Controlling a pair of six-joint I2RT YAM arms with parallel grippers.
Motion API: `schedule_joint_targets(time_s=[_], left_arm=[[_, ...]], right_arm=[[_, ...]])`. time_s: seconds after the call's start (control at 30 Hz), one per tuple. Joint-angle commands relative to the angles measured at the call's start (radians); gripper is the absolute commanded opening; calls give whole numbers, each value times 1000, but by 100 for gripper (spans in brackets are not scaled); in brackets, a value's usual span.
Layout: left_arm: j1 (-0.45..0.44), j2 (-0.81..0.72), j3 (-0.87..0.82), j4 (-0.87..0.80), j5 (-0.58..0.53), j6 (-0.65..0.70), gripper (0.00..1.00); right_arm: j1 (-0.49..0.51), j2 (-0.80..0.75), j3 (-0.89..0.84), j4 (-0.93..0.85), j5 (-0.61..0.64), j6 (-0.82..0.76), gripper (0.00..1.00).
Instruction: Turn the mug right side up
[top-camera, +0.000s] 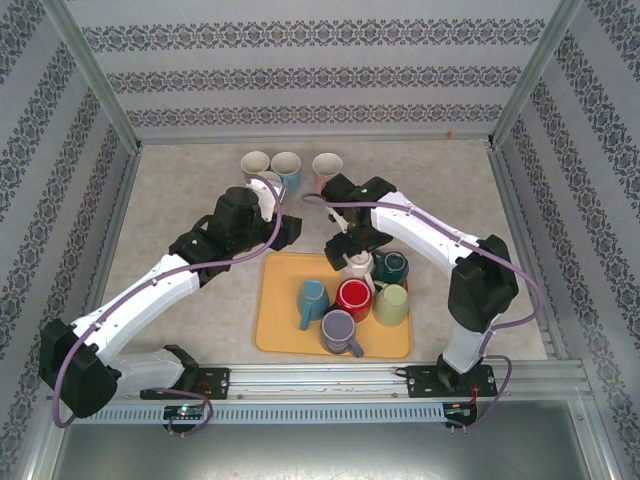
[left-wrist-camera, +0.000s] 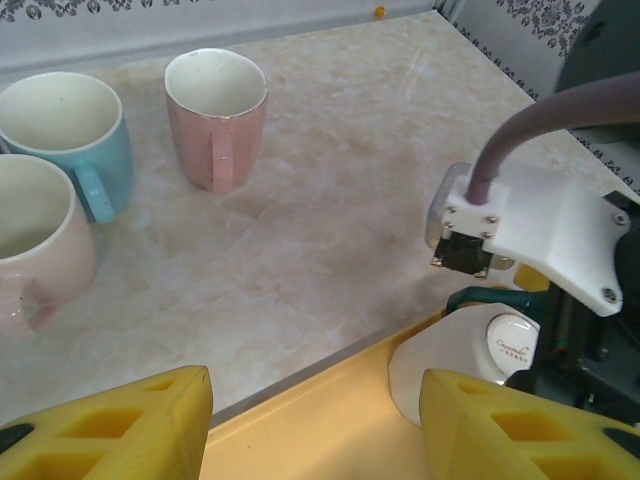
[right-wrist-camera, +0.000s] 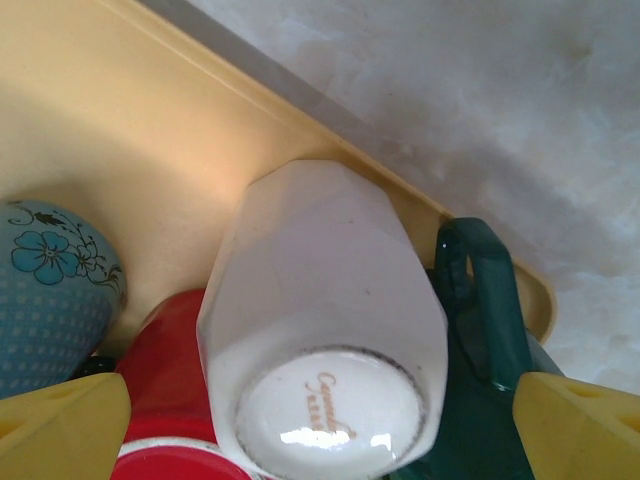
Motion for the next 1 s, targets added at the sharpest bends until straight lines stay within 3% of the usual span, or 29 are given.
schedule_joint_targets(time_s=[0.0, 0.33, 0.57, 0.77, 0.97], left_arm=[[6, -29, -6, 39, 5, -9, 58], [6, -34, -11, 44, -17, 0, 58], [6, -32, -12, 28, -99, 21, 59], [7, -30, -13, 29, -134, 36, 59], [7, -30, -17, 32, -142, 31, 59]], right_arm=[[-15, 34, -1, -11, -39, -21, 98], [-28, 107, -46, 38, -59, -25, 97], [-28, 132, -49, 40, -50, -27, 86], [-30, 126, -39, 29, -47, -22, 68], [-28, 53, 26, -17, -34, 0, 65]])
